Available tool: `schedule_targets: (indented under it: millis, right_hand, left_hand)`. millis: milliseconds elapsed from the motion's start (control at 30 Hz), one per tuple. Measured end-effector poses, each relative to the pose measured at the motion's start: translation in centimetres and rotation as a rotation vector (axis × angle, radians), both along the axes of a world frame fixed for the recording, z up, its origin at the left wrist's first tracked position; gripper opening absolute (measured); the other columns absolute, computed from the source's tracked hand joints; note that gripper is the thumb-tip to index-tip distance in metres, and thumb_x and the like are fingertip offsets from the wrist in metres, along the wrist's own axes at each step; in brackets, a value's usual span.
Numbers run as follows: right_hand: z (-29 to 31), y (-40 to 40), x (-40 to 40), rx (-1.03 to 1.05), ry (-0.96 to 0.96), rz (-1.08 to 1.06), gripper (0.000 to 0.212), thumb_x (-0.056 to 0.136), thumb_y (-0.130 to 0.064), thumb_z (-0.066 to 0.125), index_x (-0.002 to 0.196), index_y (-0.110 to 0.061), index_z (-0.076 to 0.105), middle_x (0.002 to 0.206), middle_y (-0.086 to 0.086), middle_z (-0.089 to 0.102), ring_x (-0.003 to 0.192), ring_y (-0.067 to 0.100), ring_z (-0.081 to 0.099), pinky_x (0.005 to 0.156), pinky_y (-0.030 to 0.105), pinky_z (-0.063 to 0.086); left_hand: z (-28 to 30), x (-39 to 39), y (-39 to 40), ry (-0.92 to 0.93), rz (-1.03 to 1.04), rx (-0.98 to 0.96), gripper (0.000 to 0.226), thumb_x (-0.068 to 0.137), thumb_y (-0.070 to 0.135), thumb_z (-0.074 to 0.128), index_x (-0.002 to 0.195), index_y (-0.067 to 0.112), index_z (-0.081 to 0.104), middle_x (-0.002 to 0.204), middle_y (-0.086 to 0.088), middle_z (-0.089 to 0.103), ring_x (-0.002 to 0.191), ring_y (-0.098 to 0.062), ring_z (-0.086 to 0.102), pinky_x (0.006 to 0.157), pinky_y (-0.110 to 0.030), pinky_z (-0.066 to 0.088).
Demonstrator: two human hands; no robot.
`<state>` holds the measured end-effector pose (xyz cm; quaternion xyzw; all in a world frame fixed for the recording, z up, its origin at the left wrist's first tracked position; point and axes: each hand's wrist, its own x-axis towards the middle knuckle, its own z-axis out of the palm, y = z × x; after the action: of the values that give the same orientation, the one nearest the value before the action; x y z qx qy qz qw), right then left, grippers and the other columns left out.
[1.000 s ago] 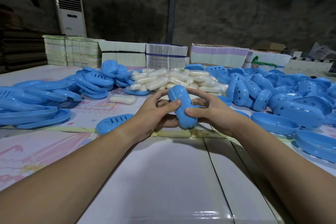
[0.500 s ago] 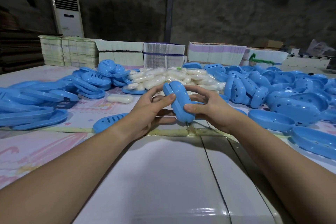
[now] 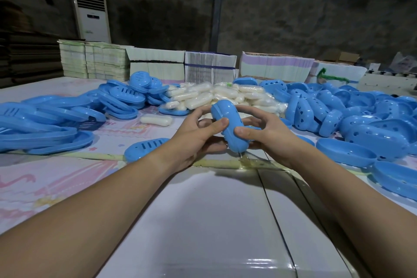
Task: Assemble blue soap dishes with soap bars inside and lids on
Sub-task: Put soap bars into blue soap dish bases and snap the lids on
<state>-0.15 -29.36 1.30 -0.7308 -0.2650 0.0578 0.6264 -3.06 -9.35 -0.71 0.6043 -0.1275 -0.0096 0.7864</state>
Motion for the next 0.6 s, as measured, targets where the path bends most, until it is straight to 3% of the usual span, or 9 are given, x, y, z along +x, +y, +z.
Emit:
schedule_targets:
  millis: [233,433,533,600]
  right_hand:
    - [-0.04,-0.15,-0.07,-0.018,-0.022,-0.036,0.058,0.068,-0.03,0.084,0.122,-0.04,0.064,0.109,0.008,0.069,0.097,0.025,0.071,0.077,0.035,0.057]
    - [-0.01,-0.17,-0.48,-0.056,-0.038,-0.046,0.074,0.064,-0.036,0.086,0.133,-0.032,0.059,0.115,0.016,0.062,0.101,0.028,0.069,0.086,0.044,0.058]
    - [0.12,0.01,-0.79,-0.083,-0.068,-0.048,0.069,0.067,-0.037,0.081,0.132,-0.037,0.058,0.116,0.016,0.062,0.103,0.026,0.068,0.088,0.045,0.057]
    - [0.12,0.26,-0.99,-0.125,-0.093,-0.044,0.062,0.07,-0.039,0.08,0.126,-0.05,0.055,0.116,0.011,0.063,0.099,0.017,0.069,0.085,0.037,0.059]
  left_hand:
    - [-0.09,0.0,-0.12,-0.014,-0.05,0.029,0.061,0.082,0.026,0.073,0.139,0.019,0.051,0.125,-0.019,0.069,0.105,-0.042,0.071,0.09,-0.053,0.058]
    - [-0.11,-0.15,-0.4,-0.032,-0.028,0.066,0.065,0.08,0.029,0.074,0.14,0.02,0.051,0.121,-0.02,0.07,0.104,-0.044,0.071,0.094,-0.058,0.055]
    - [-0.03,-0.15,-0.41,-0.04,-0.021,0.079,0.063,0.079,0.032,0.074,0.138,0.023,0.053,0.119,-0.019,0.071,0.101,-0.043,0.072,0.089,-0.053,0.059]
    - [-0.12,-0.12,-0.41,-0.055,-0.024,0.101,0.058,0.079,0.034,0.075,0.134,0.026,0.057,0.116,-0.017,0.072,0.097,-0.04,0.073,0.081,-0.045,0.063]
